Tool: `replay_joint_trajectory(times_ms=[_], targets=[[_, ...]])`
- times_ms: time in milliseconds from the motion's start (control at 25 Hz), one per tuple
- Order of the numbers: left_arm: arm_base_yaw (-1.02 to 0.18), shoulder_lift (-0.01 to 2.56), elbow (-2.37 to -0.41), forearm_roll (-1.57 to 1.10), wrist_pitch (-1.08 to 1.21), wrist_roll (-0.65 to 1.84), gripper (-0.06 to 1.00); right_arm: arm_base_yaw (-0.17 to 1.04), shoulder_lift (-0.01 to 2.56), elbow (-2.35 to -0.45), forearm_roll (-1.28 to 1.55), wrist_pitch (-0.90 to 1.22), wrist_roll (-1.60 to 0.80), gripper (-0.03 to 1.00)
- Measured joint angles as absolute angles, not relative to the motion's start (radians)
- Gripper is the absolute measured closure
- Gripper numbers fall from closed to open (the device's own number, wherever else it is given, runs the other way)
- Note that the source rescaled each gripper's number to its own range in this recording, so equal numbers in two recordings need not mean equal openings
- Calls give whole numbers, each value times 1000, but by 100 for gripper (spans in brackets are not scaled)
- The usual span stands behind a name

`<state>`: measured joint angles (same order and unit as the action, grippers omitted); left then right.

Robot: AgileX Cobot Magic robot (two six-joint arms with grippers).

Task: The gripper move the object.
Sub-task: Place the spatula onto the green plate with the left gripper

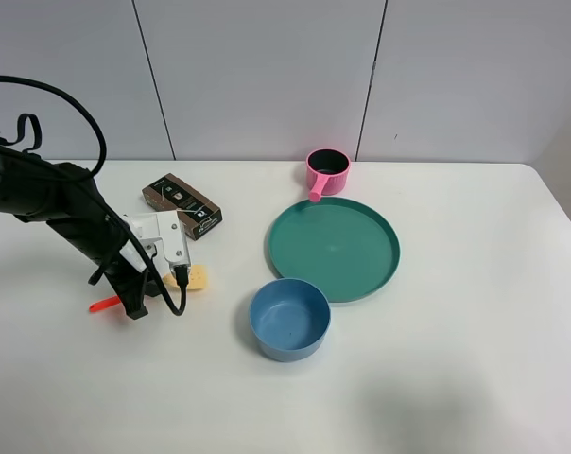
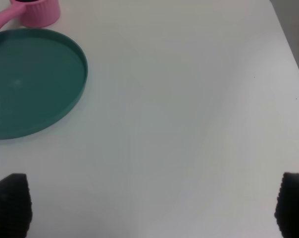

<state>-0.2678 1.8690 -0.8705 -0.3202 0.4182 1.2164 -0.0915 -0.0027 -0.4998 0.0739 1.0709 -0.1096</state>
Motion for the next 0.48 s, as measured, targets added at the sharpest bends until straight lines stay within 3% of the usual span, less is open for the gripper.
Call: replay_joint_trajectory(times_ms=[480], targets=[[-268, 1583, -869, -402, 446, 1006, 94, -91, -3, -500, 74, 1071, -110, -3]])
